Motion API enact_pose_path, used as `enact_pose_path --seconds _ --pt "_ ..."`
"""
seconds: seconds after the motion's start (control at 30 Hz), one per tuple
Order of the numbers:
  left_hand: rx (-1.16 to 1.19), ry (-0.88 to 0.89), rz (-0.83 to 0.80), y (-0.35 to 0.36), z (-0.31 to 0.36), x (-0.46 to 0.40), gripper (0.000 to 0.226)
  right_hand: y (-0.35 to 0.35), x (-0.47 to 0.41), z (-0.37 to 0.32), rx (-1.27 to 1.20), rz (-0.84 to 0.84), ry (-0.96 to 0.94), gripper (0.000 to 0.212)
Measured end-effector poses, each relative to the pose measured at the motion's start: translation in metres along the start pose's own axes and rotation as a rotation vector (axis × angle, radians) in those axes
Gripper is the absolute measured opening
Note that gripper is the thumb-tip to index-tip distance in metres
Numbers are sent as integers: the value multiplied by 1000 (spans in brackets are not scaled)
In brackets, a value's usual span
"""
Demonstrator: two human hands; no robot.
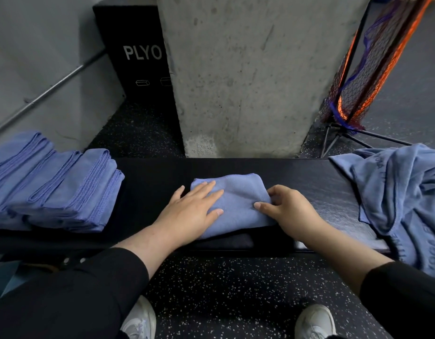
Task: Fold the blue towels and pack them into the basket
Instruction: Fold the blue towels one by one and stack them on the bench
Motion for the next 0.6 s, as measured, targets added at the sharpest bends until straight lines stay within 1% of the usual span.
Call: enact_pose_path --seconds 0.07,0.13,0.17,0.23,0.27,0.3,0.33,0.37,0.43,0.47,0.5,0.6 --pt "11 -3 -12 1 0 -1 59 -2 0 3 37 25 40 32" --pt "19 0 -28 2 -1 -2 59 -6 1 2 173 79 14 37" --pt "18 5 -37 3 -1 -3 59 -8 2 -1 249 143 -75 36" --pt "22 18 -65 3 -2 -4 58 -10 7 -18 378 237 -397 29" --pt "23 25 -75 3 -1 -4 57 -7 10 -25 419 228 -553 28" --pt "19 33 -82 2 0 -5 56 -1 11 -30 447 168 -665 32" --pt "11 41 -88 2 0 -7 56 7 10 -31 477 63 -694 40" --pt "2 48 -96 2 0 -7 56 16 9 -27 520 -54 -649 51" --pt "3 62 -114 3 -2 -7 57 29 7 -8 618 -255 -473 75" --pt "13 67 -123 3 -4 -6 57 30 6 2 655 -305 -428 84" --pt "19 70 -131 3 -5 -4 58 27 4 9 669 -327 -428 88" --pt "13 49 -115 0 -12 1 60 12 -3 19 580 -362 -456 93"
Point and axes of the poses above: each hand's wrist, its own x-axis away from the middle knuckle, its own y-axis out of the palm, z = x × y, the point moved 5 cm from there along -x, towards the middle knuckle, and after that the axes turned 6 degrees about -x, right-handed, at the moved point
